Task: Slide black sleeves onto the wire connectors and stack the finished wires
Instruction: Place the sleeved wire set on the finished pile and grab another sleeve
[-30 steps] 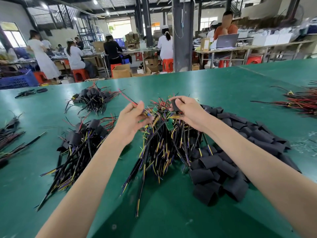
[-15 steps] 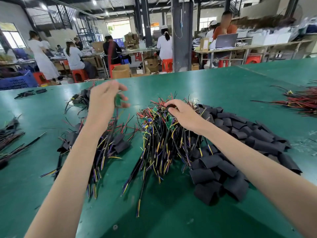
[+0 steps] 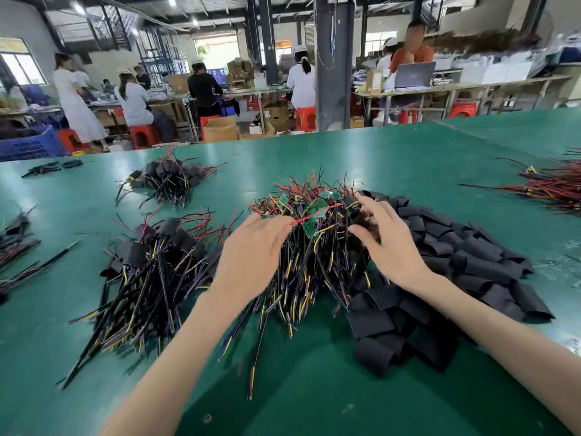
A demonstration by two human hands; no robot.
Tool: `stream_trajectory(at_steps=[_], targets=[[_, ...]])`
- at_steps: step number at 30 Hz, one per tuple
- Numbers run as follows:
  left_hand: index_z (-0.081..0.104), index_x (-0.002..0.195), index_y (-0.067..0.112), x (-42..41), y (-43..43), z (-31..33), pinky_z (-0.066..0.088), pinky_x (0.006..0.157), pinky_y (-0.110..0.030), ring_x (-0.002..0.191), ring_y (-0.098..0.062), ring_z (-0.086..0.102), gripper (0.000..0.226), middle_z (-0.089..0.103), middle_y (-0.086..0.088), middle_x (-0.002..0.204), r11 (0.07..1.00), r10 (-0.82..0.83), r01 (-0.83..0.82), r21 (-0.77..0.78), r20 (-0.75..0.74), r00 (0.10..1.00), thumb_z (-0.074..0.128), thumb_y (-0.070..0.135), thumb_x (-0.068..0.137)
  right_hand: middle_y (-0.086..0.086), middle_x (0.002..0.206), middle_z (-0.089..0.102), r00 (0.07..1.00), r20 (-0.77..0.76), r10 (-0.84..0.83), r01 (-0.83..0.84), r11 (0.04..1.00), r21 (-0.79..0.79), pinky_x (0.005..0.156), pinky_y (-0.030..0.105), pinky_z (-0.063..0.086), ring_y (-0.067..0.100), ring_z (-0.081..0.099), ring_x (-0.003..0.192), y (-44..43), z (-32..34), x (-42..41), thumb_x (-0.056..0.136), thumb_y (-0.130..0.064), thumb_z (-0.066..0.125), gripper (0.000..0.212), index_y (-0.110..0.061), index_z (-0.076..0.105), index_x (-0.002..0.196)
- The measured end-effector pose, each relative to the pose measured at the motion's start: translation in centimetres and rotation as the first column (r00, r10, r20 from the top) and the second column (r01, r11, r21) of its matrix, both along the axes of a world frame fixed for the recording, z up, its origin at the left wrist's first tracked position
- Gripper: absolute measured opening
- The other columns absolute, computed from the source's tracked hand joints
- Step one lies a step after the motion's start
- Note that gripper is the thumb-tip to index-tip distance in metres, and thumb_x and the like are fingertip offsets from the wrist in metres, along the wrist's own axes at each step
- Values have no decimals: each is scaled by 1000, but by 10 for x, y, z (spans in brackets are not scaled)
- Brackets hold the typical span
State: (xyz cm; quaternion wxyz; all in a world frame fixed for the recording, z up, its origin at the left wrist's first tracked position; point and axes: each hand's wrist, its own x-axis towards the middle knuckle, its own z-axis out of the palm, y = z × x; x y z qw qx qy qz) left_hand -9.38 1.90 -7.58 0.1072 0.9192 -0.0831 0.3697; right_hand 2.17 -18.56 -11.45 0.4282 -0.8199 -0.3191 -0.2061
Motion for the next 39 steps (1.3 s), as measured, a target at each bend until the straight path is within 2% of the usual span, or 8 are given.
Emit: stream_trajectory(at_steps=[4,10,13,16,20,27,35,39], targets=[[65,108,19,-3,-19,-19,38,56,-31,56,-23,47,24,44,11,54,971,-133,94,-222,-168,977,44,24,100,-1,110,48,1000,22,-12,11,999,46,92,43,47,22,58,96,-9,-2,-2,87,-12,63,46,-15,48,131],[69,94,19,-11,1,10,25,46,-26,43,-12,29,22,35,8,41,886,-219,77,-457,-266,939,48,12,98,-2,110,51,997,-72,-6,21,980,197,91,40,51,19,61,98,-11,4,-8,84,-10,66,42,-20,55,123],[70,88,24,-28,25,57,24,46,-24,41,-10,28,23,38,7,40,928,-99,-8,-374,-267,958,51,16,97,0,111,52,993,-118,15,13,972,234,90,41,51,21,61,99,-12,6,-10,83,-7,67,40,-21,56,119],[73,89,23,-50,44,106,31,50,-25,41,-11,37,21,49,6,45,982,181,-186,-42,-102,978,53,23,95,-2,111,52,994,-112,-2,26,977,212,90,39,51,18,61,100,-11,6,-9,84,-10,67,38,-24,56,117],[70,98,22,-50,42,125,52,61,-43,58,-35,60,35,63,-14,60,946,244,-260,196,102,964,40,38,92,0,112,53,991,-132,22,2,984,181,93,41,50,18,62,102,-9,5,-11,84,-12,67,37,-24,55,117],[66,113,20,-3,13,14,53,71,-42,82,-34,67,31,72,-9,94,997,40,-28,77,-156,987,41,32,99,-2,106,61,998,-69,-4,5,1000,18,88,2,35,10,58,94,-11,6,-18,80,-11,72,43,-16,59,121],[68,107,21,-3,12,-25,46,56,-30,63,-30,63,28,71,-1,76,998,0,-5,-55,-83,997,45,30,94,-8,96,64,995,-85,61,-60,998,23,90,16,46,8,61,91,-13,9,-22,74,-4,76,48,-16,59,117],[67,110,21,-6,12,-28,46,53,-32,58,-27,59,30,68,0,70,995,4,-11,-96,-73,997,43,31,95,-10,96,63,993,-82,80,-78,997,27,88,9,44,6,61,90,-13,8,-24,74,-7,78,48,-18,58,117]])
